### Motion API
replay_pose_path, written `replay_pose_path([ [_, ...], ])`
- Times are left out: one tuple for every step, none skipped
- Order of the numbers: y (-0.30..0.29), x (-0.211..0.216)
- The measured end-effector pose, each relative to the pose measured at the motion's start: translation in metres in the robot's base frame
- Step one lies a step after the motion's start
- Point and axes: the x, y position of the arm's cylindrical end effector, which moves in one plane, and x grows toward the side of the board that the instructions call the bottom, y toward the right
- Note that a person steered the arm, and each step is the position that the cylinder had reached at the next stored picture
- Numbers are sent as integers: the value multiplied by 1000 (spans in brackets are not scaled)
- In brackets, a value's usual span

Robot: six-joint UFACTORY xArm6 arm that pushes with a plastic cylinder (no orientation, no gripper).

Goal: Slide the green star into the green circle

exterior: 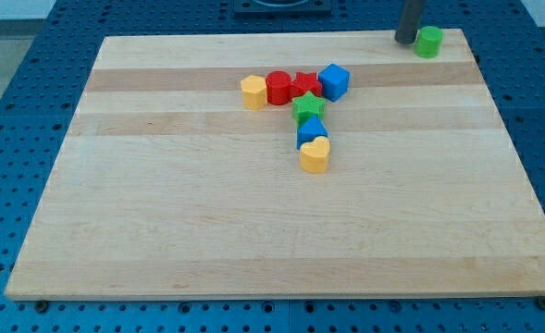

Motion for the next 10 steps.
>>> replay_pose_path([
  [0,0],
  [0,0],
  [0,-4],
  [-19,-5],
  [-38,4],
  [-38,40],
  [-38,83],
  [-36,131],
  [-36,179],
  [-37,232],
])
